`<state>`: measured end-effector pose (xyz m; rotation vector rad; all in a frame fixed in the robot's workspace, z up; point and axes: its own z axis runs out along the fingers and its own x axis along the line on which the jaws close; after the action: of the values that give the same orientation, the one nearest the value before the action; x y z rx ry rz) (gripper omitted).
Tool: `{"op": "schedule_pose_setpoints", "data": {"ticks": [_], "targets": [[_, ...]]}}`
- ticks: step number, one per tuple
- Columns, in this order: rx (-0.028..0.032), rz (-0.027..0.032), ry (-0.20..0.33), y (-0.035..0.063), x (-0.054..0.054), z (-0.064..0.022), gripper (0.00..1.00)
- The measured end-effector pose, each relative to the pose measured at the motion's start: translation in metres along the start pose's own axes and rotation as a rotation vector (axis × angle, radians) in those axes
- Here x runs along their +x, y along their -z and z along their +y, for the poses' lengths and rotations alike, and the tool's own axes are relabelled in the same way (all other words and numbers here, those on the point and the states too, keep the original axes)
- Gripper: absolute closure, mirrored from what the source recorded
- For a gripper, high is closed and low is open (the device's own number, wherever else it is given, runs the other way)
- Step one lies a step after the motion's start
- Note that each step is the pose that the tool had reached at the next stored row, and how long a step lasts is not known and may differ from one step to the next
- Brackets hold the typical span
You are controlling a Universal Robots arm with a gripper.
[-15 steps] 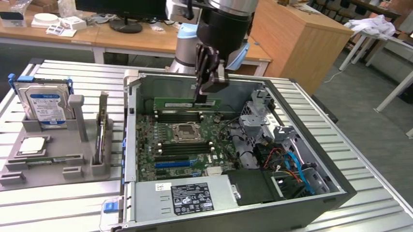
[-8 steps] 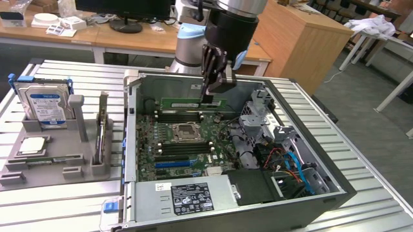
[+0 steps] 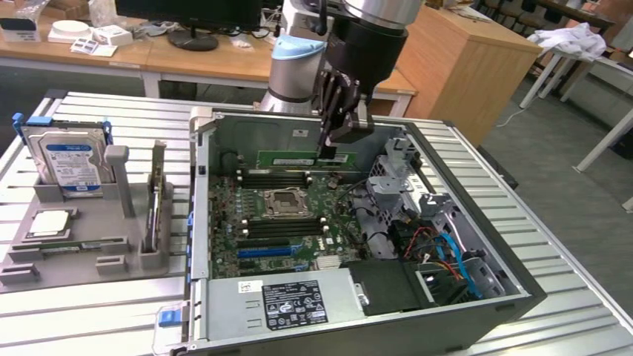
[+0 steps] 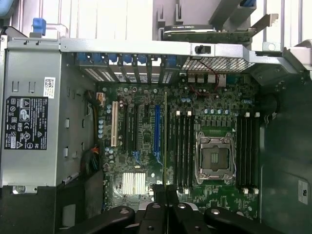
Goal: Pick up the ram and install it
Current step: 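Pick up the ram and move it above insertion slot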
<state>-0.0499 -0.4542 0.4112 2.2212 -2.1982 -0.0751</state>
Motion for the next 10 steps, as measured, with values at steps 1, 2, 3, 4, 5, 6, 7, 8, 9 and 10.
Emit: {"op": "schedule_pose_setpoints", "data": {"ticks": [1,2,3,4,5,6,7,8,9,10], "targets": [[-0.0001,0.0,0.0,0.0,0.0,0.0,0.88],[0.0,0.0,0.0,0.0,0.0,0.0,0.88],[0.0,0.0,0.0,0.0,0.0,0.0,0.88],[0.0,-0.0001,0.0,-0.0001,0.0,-0.0001,0.88],[0.0,-0.0001,0.0,-0.0001,-0.001,-0.0001,0.88],[0.0,0.0,0.0,-0.0002,-0.003,-0.0001,0.88],[0.0,0.0,0.0,-0.0003,-0.004,-0.0001,0.88],[0.0,-0.0001,0.0,-0.0005,-0.006,-0.0001,0.88],[0.0,0.0,0.0,-0.0006,-0.008,-0.0002,0.88],[-0.0001,0.0,0.0,-0.0007,-0.011,-0.0002,0.88]]}}
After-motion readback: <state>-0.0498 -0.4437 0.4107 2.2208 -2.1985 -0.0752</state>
